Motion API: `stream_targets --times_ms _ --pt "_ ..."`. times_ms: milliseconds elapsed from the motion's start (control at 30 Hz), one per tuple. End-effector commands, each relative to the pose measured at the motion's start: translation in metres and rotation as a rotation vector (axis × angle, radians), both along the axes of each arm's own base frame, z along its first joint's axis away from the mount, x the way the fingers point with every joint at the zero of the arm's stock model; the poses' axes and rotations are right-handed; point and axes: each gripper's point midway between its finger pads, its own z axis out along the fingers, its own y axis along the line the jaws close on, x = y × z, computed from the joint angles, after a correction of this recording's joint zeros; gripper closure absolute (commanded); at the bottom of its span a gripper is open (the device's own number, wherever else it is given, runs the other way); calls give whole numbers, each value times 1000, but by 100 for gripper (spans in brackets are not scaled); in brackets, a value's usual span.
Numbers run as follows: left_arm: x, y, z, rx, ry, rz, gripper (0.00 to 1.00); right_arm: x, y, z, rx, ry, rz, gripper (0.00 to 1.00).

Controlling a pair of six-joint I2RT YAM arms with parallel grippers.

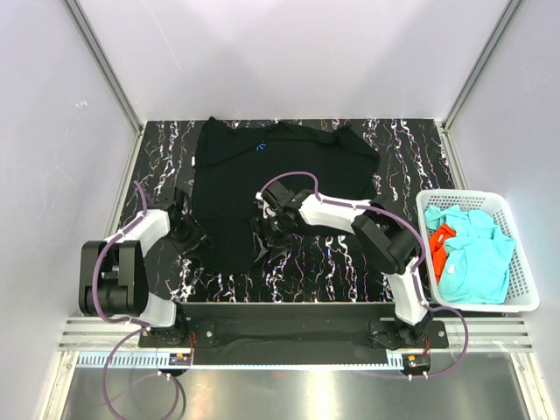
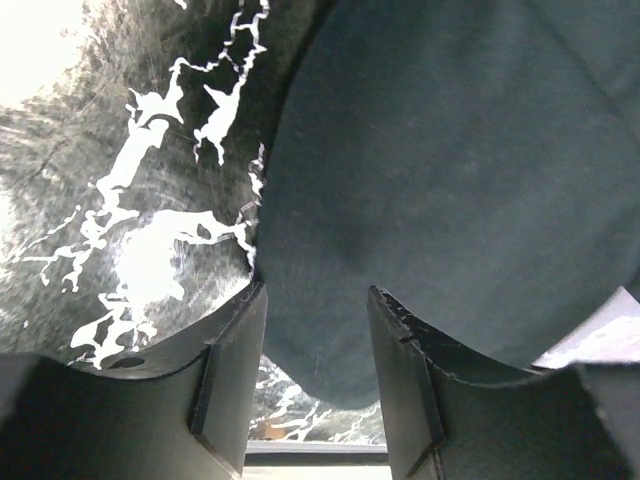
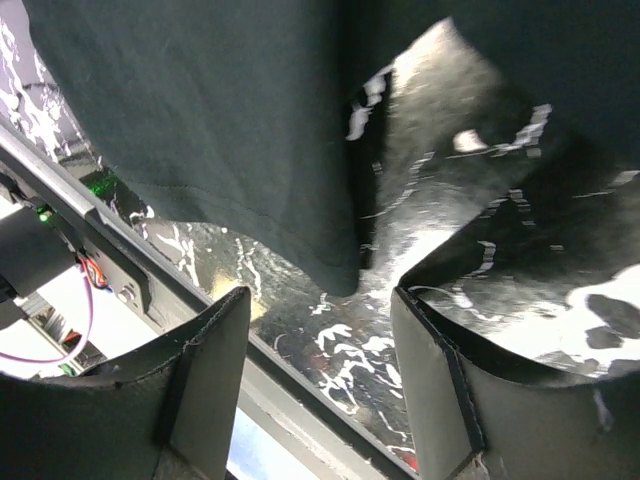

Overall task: Fold and stack the t-shirts
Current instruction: Flatten the tshirt out

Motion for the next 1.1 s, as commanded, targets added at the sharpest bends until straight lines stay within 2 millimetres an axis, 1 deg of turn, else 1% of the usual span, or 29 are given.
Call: stream_targets --times_ms 0,67,133,167,200,267,300,333,367,433,500,533,600,667,700,733,767,833,867,900,933,967,1000,1033,1067 --pt "1 -1 -13 -16 20 45 49 21 -4 5 11 -27 -15 35" --pt "-2 -1 -18 -15 46 55 45 23 -6 2 10 -18 -21 35" --pt "-7 -3 -23 -23 75 65 44 28 -4 1 17 -21 -17 36" --pt "-9 -2 -25 -21 80 70 43 27 -2 -1 22 -8 -10 36" --pt "-11 -2 -25 -19 82 75 43 28 1 1 33 -11 -3 37" --pt "-14 0 -24 -6 78 82 40 28 4 0 43 3 2 39" --pt "-14 1 -23 -4 69 83 36 27 5 0 44 9 4 39" --pt "-11 2 -15 1 34 86 34 27 5 -1 46 15 6 40" --pt "-11 5 -13 19 24 90 32 26 5 -4 45 19 9 41" --pt "-12 8 -9 33 1 101 27 26 6 -6 44 27 12 46" --pt "-15 10 -13 43 15 107 26 24 7 -8 48 44 14 53" --pt "-15 9 -15 38 20 104 26 23 7 -9 48 48 14 53" --pt "-20 6 -26 21 62 94 28 23 8 -8 49 53 7 54" --pt "-19 5 -33 3 74 103 33 23 8 -6 50 54 5 54" --pt "-22 5 -38 -2 89 105 34 23 7 -7 49 56 3 54" --pt "-22 7 -39 8 92 107 35 22 8 -6 52 56 4 54" --pt "-15 8 -38 10 69 95 41 23 8 -6 51 57 3 56" --pt "-8 9 -35 12 50 80 49 23 8 -8 51 61 3 59" --pt "-6 8 -33 6 45 68 61 22 8 -9 50 64 3 61" --pt "0 8 -28 1 23 62 68 23 9 -8 51 63 3 62" --pt "2 7 -25 -6 10 55 77 23 9 -7 51 61 3 62" --pt "4 4 -21 -24 -6 41 83 24 8 -4 52 51 -1 65" --pt "5 2 -17 -33 -19 31 96 25 8 0 56 42 -1 68" --pt "8 1 -7 -40 -56 25 100 25 8 4 59 34 -4 72" --pt "9 0 -1 -46 -76 21 100 26 6 13 66 16 -13 87"
